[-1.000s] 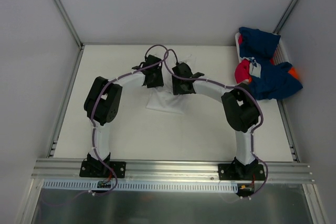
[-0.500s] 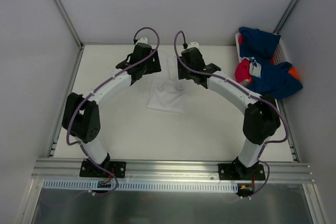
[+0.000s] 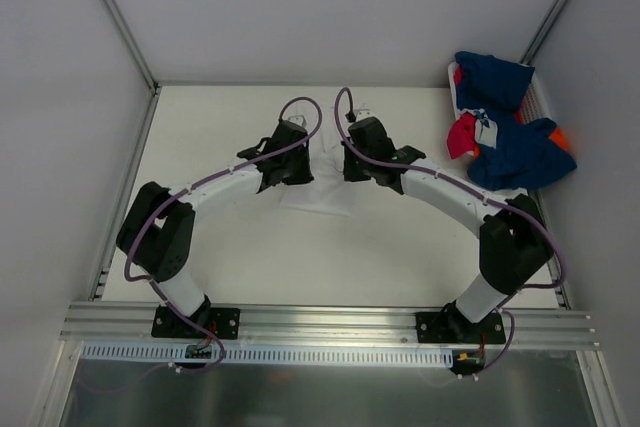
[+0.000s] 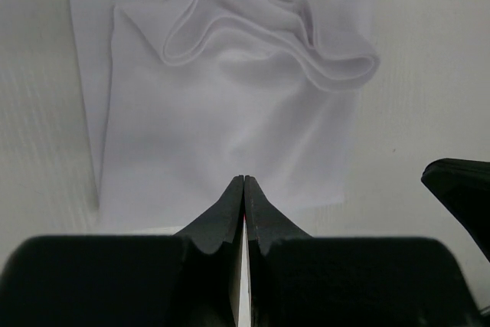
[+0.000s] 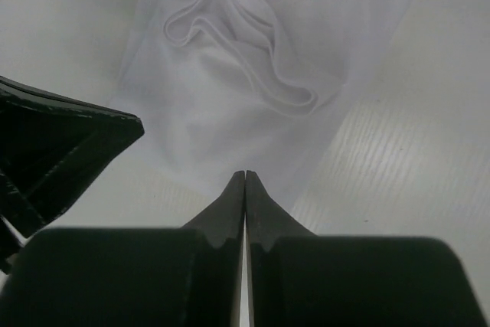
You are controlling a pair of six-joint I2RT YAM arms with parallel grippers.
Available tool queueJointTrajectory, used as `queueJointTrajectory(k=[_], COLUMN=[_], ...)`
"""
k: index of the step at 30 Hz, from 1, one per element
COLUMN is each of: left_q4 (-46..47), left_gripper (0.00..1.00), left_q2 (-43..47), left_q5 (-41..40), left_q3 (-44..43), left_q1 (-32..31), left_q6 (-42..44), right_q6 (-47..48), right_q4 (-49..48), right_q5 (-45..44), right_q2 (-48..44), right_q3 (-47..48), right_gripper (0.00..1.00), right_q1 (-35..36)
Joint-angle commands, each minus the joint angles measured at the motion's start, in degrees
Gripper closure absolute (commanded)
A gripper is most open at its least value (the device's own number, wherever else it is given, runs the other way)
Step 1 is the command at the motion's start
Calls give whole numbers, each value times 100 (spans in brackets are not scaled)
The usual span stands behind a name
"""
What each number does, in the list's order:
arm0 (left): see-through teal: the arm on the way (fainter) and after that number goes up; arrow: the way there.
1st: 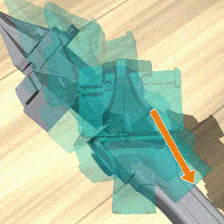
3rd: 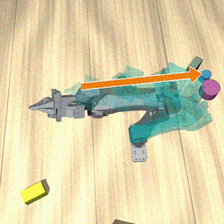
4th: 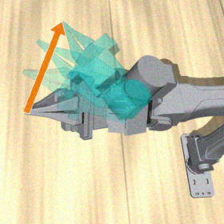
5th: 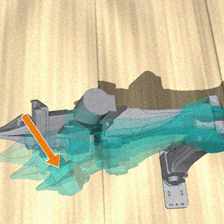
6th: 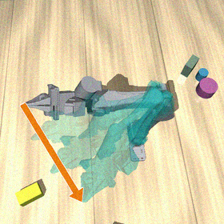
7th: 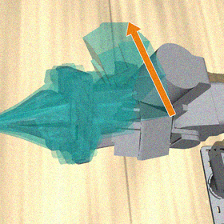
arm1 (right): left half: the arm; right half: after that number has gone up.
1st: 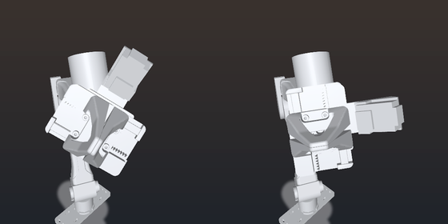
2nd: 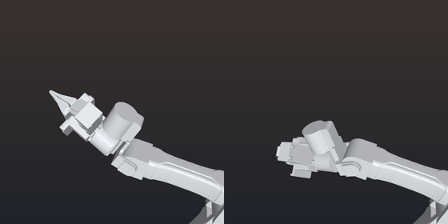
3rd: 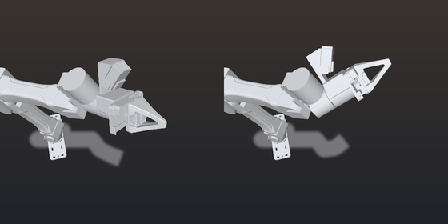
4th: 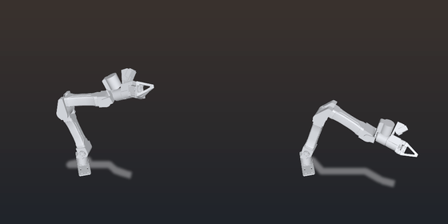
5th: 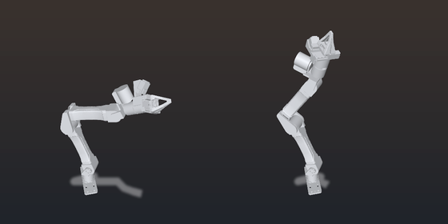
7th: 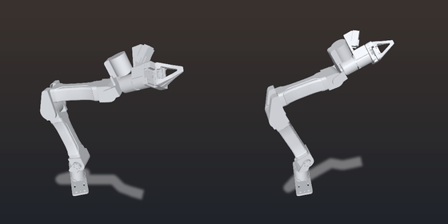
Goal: Fold and stack the t-shirts
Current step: Fold the folded rectangular tshirt in 1/3 of the way, then grab one side of the 2/3 rectangular tshirt with both arms
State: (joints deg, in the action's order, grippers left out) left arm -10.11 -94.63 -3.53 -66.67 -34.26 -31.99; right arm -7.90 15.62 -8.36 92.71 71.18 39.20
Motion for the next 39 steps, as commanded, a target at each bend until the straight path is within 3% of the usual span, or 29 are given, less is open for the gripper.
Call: queueJointTrajectory(k=[1,14,27,39], left_q4=[220,650,1151,1424], left_gripper=[100,100,100,100], left_q2=[-90,-591,-1040,-434], left_q5=[318,582,669,696], left_q3=[172,691,1121,2035], left_q1=[-54,-125,-151,-265], left_q6=[-255,-493,-624,-984], right_q6=[-299,-572,-107,271], right_q4=[-366,-454,415,1083], right_q5=[598,1240,291,-394], right_q2=[221,1381,2541,3253], right_q3=[1,414,1890,2743], right_gripper=[99,100,100,99], right_q1=[44,88,18,-431])
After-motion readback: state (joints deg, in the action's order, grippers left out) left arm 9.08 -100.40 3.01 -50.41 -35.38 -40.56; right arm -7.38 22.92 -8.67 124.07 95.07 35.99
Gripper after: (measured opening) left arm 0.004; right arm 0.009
